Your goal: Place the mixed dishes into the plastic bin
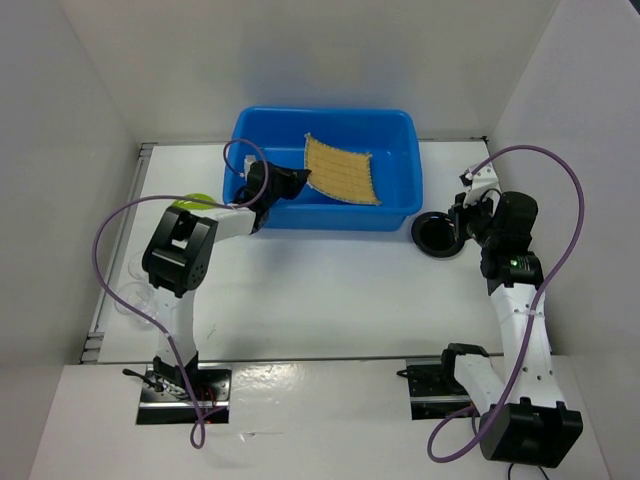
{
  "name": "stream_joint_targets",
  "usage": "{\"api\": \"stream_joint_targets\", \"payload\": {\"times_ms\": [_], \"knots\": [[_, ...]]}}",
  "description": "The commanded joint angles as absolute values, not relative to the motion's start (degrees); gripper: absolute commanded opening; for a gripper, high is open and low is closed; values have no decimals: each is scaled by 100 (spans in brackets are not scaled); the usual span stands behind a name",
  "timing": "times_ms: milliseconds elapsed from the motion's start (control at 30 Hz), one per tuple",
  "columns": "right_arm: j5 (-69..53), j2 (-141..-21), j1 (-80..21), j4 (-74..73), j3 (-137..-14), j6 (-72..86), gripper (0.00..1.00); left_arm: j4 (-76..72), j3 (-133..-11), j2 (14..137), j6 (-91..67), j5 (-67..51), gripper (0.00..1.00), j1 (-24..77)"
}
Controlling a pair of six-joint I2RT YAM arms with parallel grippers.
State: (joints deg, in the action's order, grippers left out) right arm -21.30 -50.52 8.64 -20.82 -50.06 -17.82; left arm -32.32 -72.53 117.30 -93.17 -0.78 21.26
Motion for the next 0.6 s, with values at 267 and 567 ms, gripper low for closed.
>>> {"api": "stream_joint_targets", "payload": {"times_ms": [267,567], "knots": [[-2136,-4939,905,-1758,-4913,-1802,12,-3256,-7813,12261,-9177,-553,52,2004],[-2136,-4939,905,-1705,-4860,-1802,70,-1438,-8462,12033,-7851,-923,99,1890]]}}
